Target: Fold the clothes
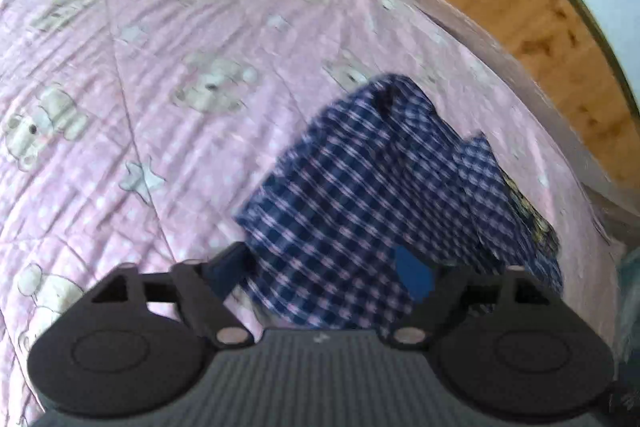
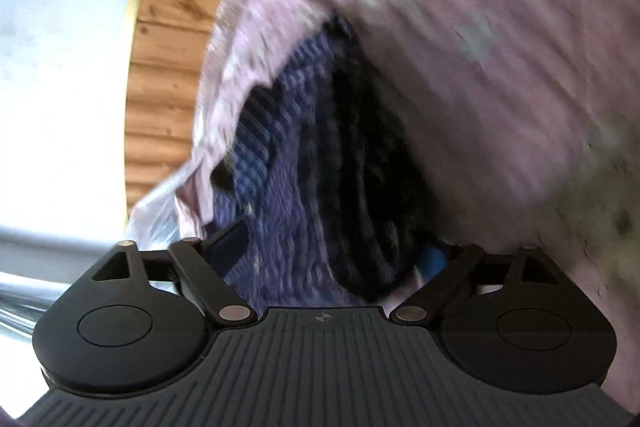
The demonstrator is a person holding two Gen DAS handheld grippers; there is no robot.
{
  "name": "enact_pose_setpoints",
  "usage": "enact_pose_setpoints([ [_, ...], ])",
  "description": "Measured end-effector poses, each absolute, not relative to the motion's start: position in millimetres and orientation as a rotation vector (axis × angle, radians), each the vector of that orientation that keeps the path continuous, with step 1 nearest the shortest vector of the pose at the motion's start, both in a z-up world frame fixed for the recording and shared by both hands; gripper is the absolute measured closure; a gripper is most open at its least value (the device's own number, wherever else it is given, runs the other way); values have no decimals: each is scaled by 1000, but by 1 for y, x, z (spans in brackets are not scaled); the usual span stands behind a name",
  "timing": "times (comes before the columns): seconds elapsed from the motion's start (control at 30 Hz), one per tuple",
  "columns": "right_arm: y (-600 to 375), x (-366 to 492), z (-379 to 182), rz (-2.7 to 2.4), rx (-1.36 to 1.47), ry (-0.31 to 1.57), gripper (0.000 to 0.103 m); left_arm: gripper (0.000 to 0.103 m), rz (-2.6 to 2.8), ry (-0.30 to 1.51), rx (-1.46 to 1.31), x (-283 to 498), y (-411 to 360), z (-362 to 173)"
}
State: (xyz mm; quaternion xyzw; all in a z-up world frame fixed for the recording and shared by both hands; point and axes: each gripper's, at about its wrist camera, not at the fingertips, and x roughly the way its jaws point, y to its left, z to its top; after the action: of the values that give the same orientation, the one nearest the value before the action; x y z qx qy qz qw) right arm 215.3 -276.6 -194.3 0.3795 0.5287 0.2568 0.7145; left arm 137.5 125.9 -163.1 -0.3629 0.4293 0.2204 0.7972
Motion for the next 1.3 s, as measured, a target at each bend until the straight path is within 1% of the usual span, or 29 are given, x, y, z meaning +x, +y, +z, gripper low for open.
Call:
enact_pose_setpoints([
  [0.03,-270,220,-186,562,770,1172,81,84,490,910,-793,138,127,-162],
  [0.07,-264,225,-177,559,702,1166,82,86,489,898,-818,133,128,-159],
  [0.13,-257,229,-138,638,554,1074,85,87,460,856,-860,120,126,-145],
  [0.23,-251,228,-77,746,277,931,87,87,391,887,-836,104,104,-131],
  [0.3,-256,228,-71,736,176,934,86,85,375,941,-797,103,89,-145],
  [0.33,-259,229,-76,721,132,951,86,84,391,947,-779,103,85,-154],
  [0.37,-262,232,-97,694,113,1002,85,82,407,953,-761,103,81,-163],
  [0.4,-265,235,-116,667,102,1049,83,75,420,956,-745,104,77,-169],
  [0.43,-271,236,-126,642,140,1071,65,71,425,952,-733,103,76,-169],
  [0.47,-277,237,-137,617,178,1092,61,71,431,948,-720,102,75,-168],
  [0.53,-289,238,-155,566,246,1120,50,72,434,910,-682,93,74,-157],
  [0.57,-290,230,-140,542,217,1045,49,70,435,883,-657,87,73,-149],
  [0.6,-291,223,-126,518,189,971,50,61,435,858,-629,84,73,-142],
  [0.63,-293,215,-112,494,161,896,50,49,439,841,-606,81,73,-139],
  [0.67,-293,208,-99,477,132,826,50,47,450,845,-598,83,74,-141],
  [0.73,-275,200,-98,574,74,777,51,47,479,892,-582,91,79,-154],
  [0.77,-265,200,-108,626,53,794,52,47,490,920,-576,94,80,-160],
  [0.83,-250,205,-144,654,-36,886,55,45,502,967,-569,90,84,-163],
  [0.87,-244,207,-160,662,-72,925,50,46,504,984,-559,86,84,-161],
  [0.9,-252,207,-160,630,-53,925,46,46,498,984,-533,78,82,-153],
  [0.93,-260,204,-158,599,-37,924,44,41,490,987,-501,70,79,-144],
  [0.97,-267,192,-144,568,-40,914,41,37,473,994,-456,64,72,-134],
  [1.0,-273,179,-131,537,-42,905,37,29,449,1001,-415,56,62,-125],
  [1.03,-280,166,-117,506,-45,895,23,24,422,1011,-377,48,50,-117],
  [1.1,-292,140,-90,447,-52,876,10,20,368,1016,-301,34,24,-99],
  [1.17,-294,105,-73,442,-93,868,9,13,318,1010,-232,22,-4,-82],
  [1.2,-293,88,-66,447,-111,867,9,5,305,1001,-220,18,-16,-74],
  [1.3,-281,43,-47,483,-123,847,7,4,259,949,-192,3,-46,-50],
])
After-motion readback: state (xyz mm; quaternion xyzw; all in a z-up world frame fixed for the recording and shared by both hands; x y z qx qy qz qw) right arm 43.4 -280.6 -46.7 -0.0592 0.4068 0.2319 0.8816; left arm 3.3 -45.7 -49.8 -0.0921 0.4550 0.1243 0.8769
